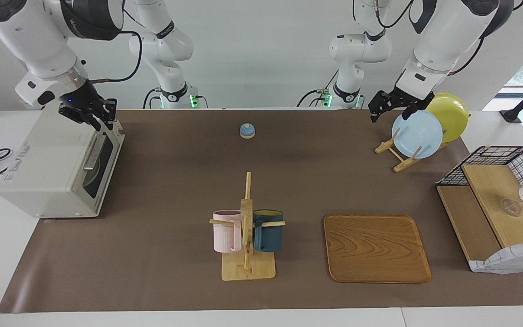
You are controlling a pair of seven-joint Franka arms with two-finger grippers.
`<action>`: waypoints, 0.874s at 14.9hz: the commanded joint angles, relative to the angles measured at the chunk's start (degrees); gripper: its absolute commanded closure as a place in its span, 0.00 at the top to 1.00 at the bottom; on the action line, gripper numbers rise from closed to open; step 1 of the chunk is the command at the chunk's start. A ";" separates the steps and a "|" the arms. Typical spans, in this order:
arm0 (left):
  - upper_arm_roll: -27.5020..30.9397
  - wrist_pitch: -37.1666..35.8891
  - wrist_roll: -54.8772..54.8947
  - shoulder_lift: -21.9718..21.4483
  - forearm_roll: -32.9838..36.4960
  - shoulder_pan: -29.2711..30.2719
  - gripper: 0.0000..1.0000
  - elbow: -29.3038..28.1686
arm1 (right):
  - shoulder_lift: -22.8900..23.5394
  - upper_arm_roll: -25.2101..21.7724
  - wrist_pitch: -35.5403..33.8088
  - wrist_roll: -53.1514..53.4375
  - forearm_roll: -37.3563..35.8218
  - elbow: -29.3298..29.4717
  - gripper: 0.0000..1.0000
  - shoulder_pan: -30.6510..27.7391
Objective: Put corn in oven
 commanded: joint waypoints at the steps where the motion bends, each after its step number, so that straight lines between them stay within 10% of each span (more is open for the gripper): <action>1: -0.47 -0.63 0.22 -0.15 1.04 0.71 1.00 0.42 | 1.54 0.37 -1.62 1.91 0.98 1.46 1.00 0.30; 13: -0.47 -0.63 0.22 -0.15 1.13 0.71 1.00 0.42 | -0.74 -1.65 -3.20 3.16 -3.75 0.15 1.00 4.77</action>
